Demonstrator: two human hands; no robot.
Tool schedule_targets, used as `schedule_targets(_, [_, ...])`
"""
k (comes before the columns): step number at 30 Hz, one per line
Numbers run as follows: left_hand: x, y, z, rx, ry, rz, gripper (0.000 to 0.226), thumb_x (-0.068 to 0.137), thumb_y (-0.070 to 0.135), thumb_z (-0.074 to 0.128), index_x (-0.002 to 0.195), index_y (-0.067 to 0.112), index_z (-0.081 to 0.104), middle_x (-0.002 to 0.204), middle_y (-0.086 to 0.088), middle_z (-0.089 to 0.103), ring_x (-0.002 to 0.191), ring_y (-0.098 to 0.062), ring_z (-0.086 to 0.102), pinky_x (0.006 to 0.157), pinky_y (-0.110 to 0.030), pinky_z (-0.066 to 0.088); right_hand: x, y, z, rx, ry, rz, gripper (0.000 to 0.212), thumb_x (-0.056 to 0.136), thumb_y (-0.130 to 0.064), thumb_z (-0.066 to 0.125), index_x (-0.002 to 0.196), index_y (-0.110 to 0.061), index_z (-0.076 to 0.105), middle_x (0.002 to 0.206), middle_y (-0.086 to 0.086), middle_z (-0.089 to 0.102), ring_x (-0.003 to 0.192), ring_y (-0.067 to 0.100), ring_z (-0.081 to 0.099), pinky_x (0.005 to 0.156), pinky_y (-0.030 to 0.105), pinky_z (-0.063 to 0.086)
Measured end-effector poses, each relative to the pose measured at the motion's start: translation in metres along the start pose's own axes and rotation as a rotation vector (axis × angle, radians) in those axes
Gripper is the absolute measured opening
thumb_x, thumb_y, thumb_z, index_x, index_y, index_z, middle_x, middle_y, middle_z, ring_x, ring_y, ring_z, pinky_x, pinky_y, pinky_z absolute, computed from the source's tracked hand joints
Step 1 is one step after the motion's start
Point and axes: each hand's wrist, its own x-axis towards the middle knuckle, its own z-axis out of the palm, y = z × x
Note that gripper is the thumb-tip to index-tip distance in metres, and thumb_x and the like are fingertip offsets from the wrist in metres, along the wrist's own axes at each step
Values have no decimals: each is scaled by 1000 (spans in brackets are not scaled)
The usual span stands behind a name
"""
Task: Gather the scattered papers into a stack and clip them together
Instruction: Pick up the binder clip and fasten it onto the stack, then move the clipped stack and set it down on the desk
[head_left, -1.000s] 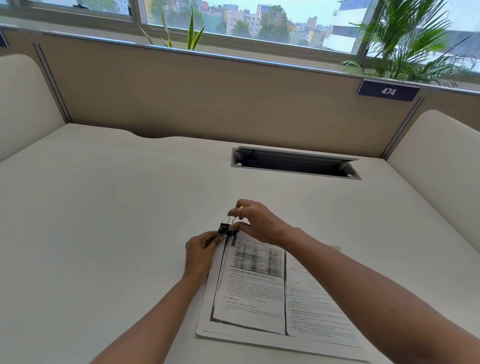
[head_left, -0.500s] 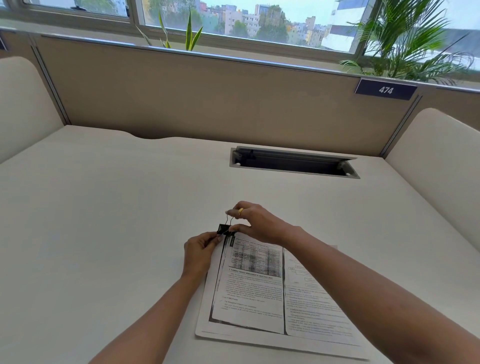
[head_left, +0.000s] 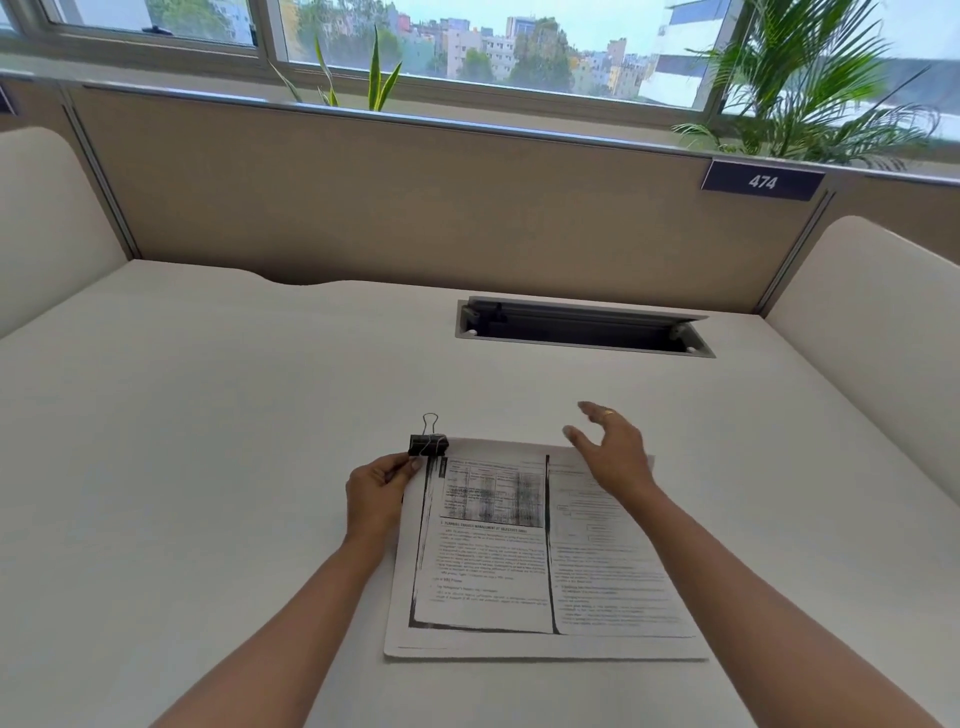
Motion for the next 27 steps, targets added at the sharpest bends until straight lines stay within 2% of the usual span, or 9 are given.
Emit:
schedule_targets(3, [5,5,-5,-45,8,4,16,82,6,65,97,8,70,65,11,71,60,-2,64,61,-15,54,-10,30,-17,106,153,197,55,86,-25,62,135,-9,42,142,12,42,129,25,41,106,37,34])
schedule_targets(6, [8,11,-7,-82,27,-4,15,83,6,64,97,9,69,64,11,71,60,-4,63,61,-16,54,-23,53,-31,213,198,312,64,85,-29,63,139,-7,35,141,10,41,129,27,41,104,39,35])
schedule_targets(9, [11,15,-7,-111,52,-3,14,84,5,63,96,10,68,61,13,71,58,-1,63,61,-16,53,-36,75,-38,338,75,420,54,88,-35,57,133,-10,43,118,4,58,112,27,55,97,38,42])
schedule_targets(11, [12,17,-8,-120,73,-12,15,83,7,64,97,9,69,61,12,71,64,-11,62,69,-25,52,-43,85,-40,419,-34,450,41,92,-29,53,126,-7,50,105,8,65,100,28,62,89,38,50])
schedule_targets(16, [12,28,-7,-116,124,-40,21,83,7,65,103,4,67,74,1,70,71,-18,61,84,-37,51,-62,82,-52,531,-264,473,25,96,-17,45,117,-9,57,108,14,68,94,27,65,73,29,52])
schedule_targets(20, [13,36,-6,-70,143,-57,23,82,10,67,103,2,68,88,-8,69,83,-23,62,92,-40,50,-72,86,-55,567,-324,487,22,93,-9,48,113,-10,59,106,14,69,89,27,66,70,33,55])
schedule_targets(23, [12,41,-6,-84,125,-106,25,82,7,66,105,-2,66,80,-5,67,72,-17,62,78,-31,55,-75,87,-51,589,-300,518,20,91,-3,51,108,-8,60,101,15,70,86,29,66,71,36,55])
schedule_targets(25, [9,44,-8,-95,87,-156,25,84,8,64,106,-3,64,79,-5,66,67,-15,60,61,-20,55,-75,88,-49,589,-285,533,20,89,2,51,105,-4,61,94,15,72,82,30,67,67,32,57])
schedule_targets(27, [5,41,-13,-89,84,-212,26,85,9,62,107,-4,63,81,-7,65,65,-15,61,52,-16,54,-76,89,-47,586,-286,547,19,87,7,52,101,-2,62,84,12,73,76,27,68,61,26,57])
